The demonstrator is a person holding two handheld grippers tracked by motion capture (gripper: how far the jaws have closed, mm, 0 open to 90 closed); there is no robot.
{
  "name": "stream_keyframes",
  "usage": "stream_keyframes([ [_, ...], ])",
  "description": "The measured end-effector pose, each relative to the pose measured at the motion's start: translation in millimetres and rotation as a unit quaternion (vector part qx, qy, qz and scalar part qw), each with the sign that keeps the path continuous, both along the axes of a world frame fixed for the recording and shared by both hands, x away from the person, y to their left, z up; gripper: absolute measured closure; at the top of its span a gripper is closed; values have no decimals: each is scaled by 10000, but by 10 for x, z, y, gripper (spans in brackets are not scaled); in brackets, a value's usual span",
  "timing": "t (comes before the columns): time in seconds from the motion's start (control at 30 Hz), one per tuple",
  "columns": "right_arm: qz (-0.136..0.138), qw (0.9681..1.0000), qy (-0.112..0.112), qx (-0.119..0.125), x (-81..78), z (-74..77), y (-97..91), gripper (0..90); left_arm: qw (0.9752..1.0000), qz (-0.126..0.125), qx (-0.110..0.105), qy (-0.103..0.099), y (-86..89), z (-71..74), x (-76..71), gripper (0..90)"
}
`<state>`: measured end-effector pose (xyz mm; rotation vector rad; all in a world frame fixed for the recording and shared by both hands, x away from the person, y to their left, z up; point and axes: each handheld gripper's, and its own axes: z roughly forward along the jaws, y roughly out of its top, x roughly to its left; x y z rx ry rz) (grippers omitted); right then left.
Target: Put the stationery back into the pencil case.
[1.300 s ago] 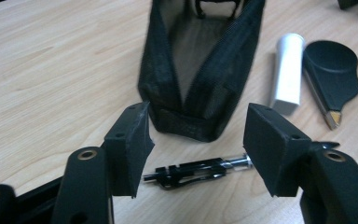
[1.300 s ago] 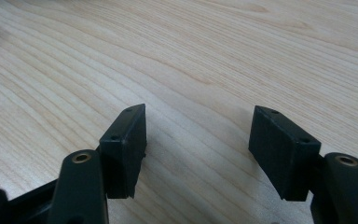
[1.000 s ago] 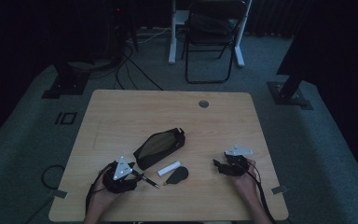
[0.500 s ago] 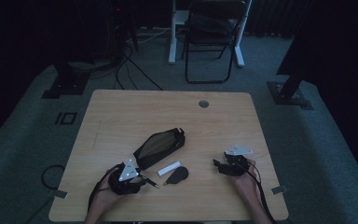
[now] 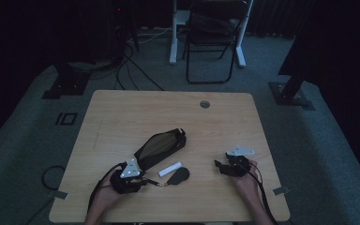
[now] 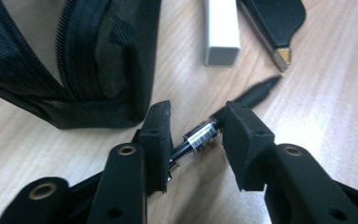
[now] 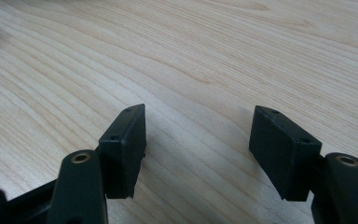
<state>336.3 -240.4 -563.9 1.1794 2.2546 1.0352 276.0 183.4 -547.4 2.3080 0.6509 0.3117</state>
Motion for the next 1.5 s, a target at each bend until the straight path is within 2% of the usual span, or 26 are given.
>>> stream_keyframes([
  [0.13,-4,10000,1,3,1,0,1,364,9999,-74,94,35,-12,-6,-18,675],
  [0.4,-2,10000,-1,2,1,0,1,364,9998,-102,51,146,5,-16,-55,769],
  [0.5,0,10000,-4,0,2,0,0,364,9998,-42,34,171,22,-16,-71,767],
  [0.63,-4,10000,0,3,1,0,1,364,9998,10,10,176,37,-21,-96,678],
  [0.77,-4,10000,2,4,1,0,1,364,9998,7,24,196,69,-18,-110,650],
  [0.97,-4,10000,5,6,1,0,1,364,9998,52,78,160,37,-14,-109,671],
  [1.2,-2,10000,4,5,2,0,1,364,9995,-162,180,202,-9,6,-102,779],
  [1.4,0,10000,5,4,3,0,1,363,9994,-162,232,176,-13,13,-115,791],
  [1.5,6,10000,3,3,4,0,0,363,9995,-151,173,217,8,10,-110,793],
])
